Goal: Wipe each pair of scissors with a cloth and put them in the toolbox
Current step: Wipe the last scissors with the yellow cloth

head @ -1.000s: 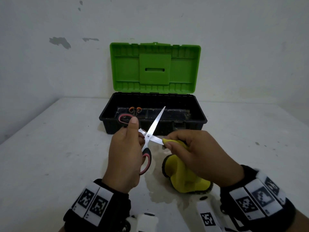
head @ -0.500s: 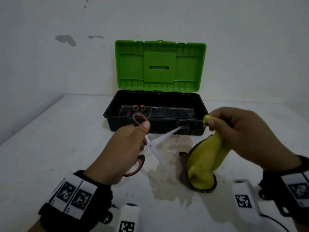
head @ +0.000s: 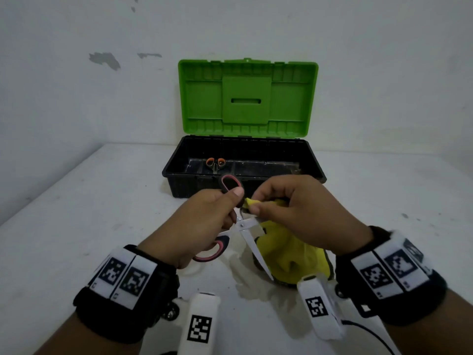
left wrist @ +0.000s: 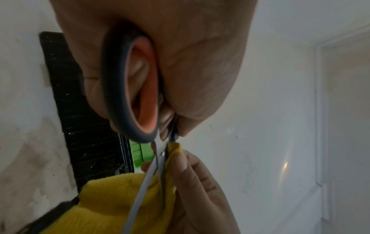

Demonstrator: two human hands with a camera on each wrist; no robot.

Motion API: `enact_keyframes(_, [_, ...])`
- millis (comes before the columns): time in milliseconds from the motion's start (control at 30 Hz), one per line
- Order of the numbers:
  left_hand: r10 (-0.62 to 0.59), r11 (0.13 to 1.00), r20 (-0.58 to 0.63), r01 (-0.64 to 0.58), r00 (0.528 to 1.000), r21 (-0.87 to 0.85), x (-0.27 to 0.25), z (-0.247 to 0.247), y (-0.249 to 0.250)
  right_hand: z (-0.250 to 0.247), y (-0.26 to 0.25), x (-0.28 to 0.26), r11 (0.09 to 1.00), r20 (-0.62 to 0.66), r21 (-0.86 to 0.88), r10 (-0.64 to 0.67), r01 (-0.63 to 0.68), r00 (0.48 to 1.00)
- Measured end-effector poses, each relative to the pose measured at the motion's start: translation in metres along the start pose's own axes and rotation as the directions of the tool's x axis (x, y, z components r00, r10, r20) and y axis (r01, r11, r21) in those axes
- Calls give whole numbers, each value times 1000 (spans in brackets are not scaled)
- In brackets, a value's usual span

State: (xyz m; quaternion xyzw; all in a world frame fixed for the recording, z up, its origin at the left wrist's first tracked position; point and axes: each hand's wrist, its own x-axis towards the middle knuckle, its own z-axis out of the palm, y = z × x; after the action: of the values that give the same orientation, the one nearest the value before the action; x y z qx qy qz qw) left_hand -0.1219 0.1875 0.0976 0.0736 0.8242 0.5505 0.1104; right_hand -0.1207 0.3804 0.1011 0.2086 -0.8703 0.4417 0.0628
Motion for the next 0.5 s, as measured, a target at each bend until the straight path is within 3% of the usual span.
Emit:
enact_keyframes(167, [-10, 1000, -36, 10, 999, -19, 3, -1, -4, -3, -1, -11, 994, 103, -52, -89, 95, 991])
enact_keyframes(367, [64, 998, 33, -63, 997, -32, 0, -1, -3, -2, 0, -12, 998, 28, 62, -15, 13, 1000])
enact_keyframes(500, [129, 992, 47, -129, 991, -2, -2, 0, -3, -3, 0, -8, 992, 136, 110, 44, -59, 990])
